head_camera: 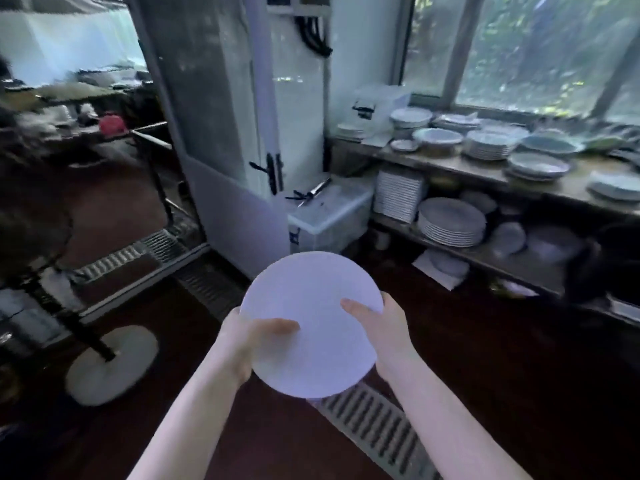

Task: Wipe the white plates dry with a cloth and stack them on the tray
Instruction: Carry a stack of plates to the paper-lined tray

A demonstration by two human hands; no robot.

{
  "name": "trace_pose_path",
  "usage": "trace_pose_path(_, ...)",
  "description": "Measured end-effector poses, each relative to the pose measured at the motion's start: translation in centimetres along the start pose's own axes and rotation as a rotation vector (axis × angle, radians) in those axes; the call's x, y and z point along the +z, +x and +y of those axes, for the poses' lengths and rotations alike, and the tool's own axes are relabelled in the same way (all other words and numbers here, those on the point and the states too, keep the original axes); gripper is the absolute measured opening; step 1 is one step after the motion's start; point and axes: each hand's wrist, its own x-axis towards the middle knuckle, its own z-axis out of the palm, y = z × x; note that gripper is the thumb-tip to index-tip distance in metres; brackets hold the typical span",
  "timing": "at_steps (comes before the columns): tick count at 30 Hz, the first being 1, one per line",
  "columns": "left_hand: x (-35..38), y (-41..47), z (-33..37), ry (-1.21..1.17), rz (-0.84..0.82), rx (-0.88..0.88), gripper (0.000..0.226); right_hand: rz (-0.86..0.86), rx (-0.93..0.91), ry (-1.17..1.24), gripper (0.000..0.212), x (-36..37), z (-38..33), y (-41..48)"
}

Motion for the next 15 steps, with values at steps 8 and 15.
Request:
trace_pose_path(8, 25.4, 8.7, 0.2, 0.136, -0.481, -0.116, 0.065, 0.445, 0.06, 0.107, 0.024, -21.0, 0.0, 5.8)
trace_pose_path(15, 43.1, 16.8, 0.9, 0.233, -0.699, -0.119, 0.051, 0.671, 0.075, 0.124, 0.03, -32.7, -2.1, 14.8)
